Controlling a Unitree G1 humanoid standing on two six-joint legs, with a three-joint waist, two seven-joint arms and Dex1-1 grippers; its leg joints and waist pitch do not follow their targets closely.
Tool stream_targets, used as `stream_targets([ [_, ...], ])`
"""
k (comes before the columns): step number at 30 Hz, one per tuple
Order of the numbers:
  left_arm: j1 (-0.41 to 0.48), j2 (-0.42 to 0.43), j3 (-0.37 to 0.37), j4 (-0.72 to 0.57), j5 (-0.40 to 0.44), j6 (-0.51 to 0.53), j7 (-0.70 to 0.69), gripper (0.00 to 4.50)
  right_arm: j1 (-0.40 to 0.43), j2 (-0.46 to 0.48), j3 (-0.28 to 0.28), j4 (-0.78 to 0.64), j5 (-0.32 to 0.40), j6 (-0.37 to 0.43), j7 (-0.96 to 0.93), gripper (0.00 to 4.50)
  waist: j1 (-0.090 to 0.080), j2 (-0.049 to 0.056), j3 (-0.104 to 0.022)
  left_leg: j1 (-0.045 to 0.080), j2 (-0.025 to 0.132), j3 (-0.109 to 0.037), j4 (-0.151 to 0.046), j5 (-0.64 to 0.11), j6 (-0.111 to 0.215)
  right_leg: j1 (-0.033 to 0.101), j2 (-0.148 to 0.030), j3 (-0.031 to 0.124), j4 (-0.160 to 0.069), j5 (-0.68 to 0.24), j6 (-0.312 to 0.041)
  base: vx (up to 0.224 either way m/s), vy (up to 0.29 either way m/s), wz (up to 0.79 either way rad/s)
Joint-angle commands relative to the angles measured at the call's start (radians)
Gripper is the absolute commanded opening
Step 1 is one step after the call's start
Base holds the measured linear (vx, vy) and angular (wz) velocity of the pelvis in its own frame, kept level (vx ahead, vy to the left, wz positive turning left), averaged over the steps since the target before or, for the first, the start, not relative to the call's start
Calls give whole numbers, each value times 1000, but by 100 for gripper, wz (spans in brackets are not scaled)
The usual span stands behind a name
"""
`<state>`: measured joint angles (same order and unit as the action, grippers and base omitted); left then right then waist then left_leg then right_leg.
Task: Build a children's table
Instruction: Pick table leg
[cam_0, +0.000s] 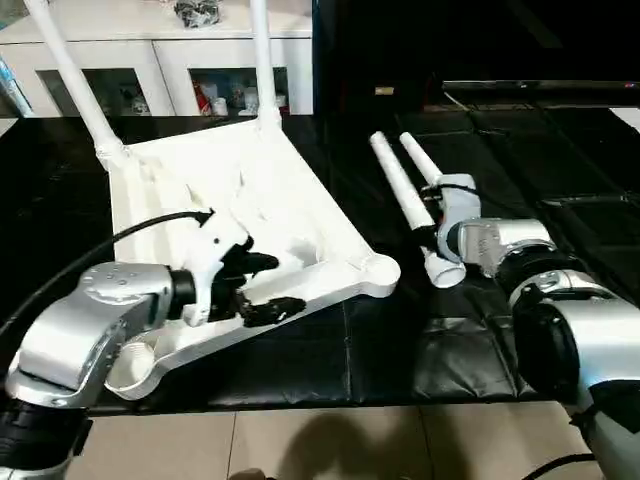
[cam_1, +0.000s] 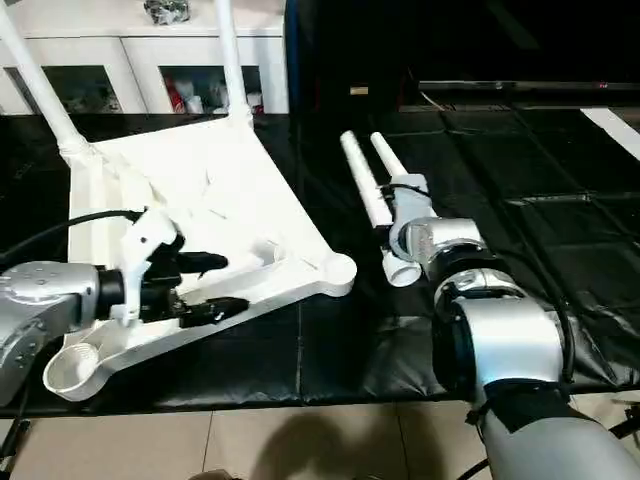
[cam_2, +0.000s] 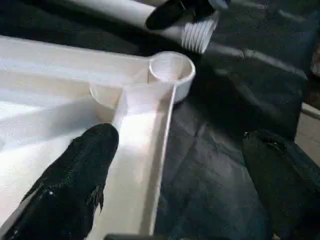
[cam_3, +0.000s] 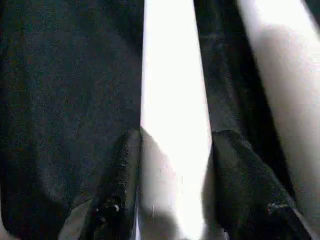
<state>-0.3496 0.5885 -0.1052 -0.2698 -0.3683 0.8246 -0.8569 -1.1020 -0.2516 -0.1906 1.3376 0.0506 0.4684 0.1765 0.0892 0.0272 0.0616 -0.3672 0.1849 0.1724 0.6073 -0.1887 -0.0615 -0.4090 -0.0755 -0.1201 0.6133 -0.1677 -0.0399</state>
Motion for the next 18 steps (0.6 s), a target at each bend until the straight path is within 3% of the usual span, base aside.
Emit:
stream_targets([
  [1, -10, -24, 12, 24, 11, -28, 33, 450, 2, -5, -49, -34, 49, -64, -34, 184, -1, -12, -74, 4, 39, -10, -63, -169, -1, 59, -79, 65, -65, -278, -167, 0, 0, 0],
  [8, -32, -91, 18, 59, 28, -54, 106, 450, 14, 7, -148, -97, 139, -158, -54, 182, -1, -16, -76, 2, 37, -9, -61, -148, 17, 62, -77, 65, -61, -225, -169, 0, 0, 0],
  [10, -49, -110, 24, 85, 35, -69, 134, 450, 31, 21, -170, -147, 168, -186, -37, 182, -1, -14, -76, 1, 35, -8, -59, -140, 26, 61, -75, 64, -62, -227, -168, 0, 0, 0],
  [11, -57, -119, 30, 98, 35, -79, 144, 450, 42, 30, -170, -171, 173, -211, -24, 182, 0, -8, -75, 0, 34, -8, -60, -142, 28, 61, -74, 63, -65, -233, -164, 0, 0, 0],
  [12, -63, -124, 32, 107, 34, -83, 147, 450, 52, 39, -180, -191, 187, -237, -10, 182, 0, -11, -76, 2, 35, -8, -59, -140, 28, 61, -74, 63, -65, -235, -160, 0, 0, 0],
  [14, -114, -176, 58, 175, 41, -103, 201, 450, 110, 78, -200, -300, 230, -262, 15, 182, -3, 8, -78, 4, 36, -10, -60, -147, 29, 60, -72, 62, -68, -213, -163, 0, 0, 0],
  [16, -142, -207, 74, 213, 42, -113, 237, 450, 143, 103, -203, -368, 252, -272, 38, 182, -3, 1, -80, 3, 35, -11, -60, -133, 35, 65, -70, 61, -67, -181, -171, 0, 0, 0],
  [18, -164, -229, 88, 241, 40, -119, 266, 450, 169, 133, -219, -430, 290, -281, 59, 182, -1, 2, -82, 2, 36, -11, -59, -123, 40, 66, -71, 61, -63, -166, -180, 0, 0, 0],
])
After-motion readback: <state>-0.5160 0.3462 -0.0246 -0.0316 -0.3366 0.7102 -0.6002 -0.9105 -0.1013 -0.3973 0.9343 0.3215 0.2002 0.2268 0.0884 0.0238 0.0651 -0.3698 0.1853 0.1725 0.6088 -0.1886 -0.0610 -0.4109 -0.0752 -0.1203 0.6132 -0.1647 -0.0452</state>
